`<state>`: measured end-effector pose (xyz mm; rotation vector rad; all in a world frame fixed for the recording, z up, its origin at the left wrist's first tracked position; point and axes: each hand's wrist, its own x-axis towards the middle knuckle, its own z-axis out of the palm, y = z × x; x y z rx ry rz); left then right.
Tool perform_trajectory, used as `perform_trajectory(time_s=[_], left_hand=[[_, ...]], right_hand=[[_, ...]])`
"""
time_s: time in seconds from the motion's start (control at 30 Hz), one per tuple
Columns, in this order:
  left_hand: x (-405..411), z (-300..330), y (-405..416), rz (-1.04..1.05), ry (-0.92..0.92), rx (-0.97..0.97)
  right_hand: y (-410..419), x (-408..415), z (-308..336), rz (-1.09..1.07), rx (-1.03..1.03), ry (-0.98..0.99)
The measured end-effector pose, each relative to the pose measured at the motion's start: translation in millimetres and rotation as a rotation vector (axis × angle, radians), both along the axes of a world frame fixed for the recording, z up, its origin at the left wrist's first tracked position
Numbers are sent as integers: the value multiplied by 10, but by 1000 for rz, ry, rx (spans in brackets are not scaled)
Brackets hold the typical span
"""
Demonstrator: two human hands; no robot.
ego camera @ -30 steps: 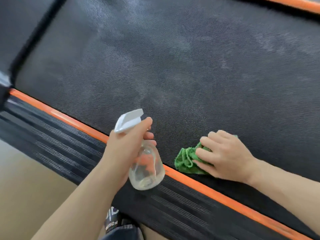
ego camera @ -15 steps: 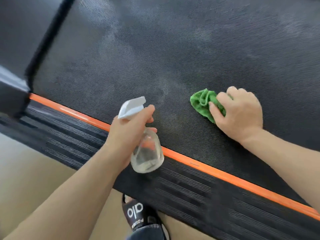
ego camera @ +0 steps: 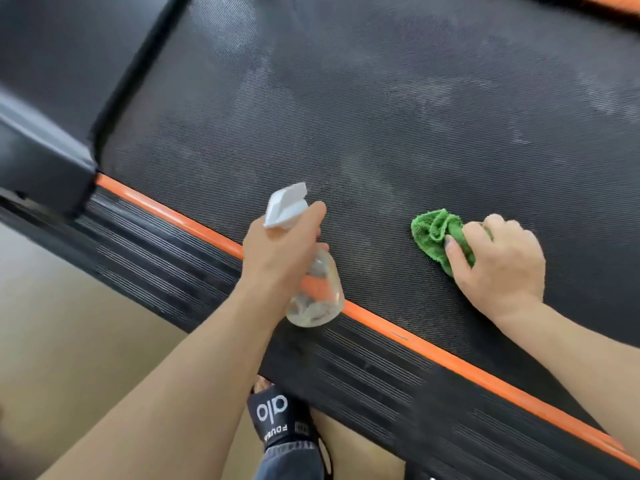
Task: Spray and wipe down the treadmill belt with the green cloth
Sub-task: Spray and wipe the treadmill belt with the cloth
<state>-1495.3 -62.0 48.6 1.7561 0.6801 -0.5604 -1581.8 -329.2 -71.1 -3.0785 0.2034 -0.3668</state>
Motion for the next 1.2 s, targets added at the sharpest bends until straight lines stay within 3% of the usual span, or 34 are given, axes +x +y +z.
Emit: perform_trajectory(time_s=[0.1, 0.27, 0.5, 0.63, 0.8, 0.9, 1.03, 1.2], left_hand=[[55, 13, 89, 64, -19, -55], [122, -70, 319, 132, -17, -94], [160, -145, 820, 277, -89, -197], [218, -239, 1083, 357, -226, -220], [290, -200, 1092, 329, -474, -167], [244, -273, 1062, 356, -579, -187], [217, -424, 961, 419, -583, -321], [217, -568, 599, 280, -537, -351]], right_hand=[[-28, 18, 15, 73, 21, -10], [428, 540, 18, 376, 87, 8], [1443, 2213, -9, 422, 69, -52], [1719, 2633, -18, 487, 18, -77], [1639, 2558, -21, 605, 49, -97], [1498, 2110, 0, 749, 95, -60], [1031, 1205, -6, 900, 111, 15], [983, 1211, 1, 988, 63, 3]])
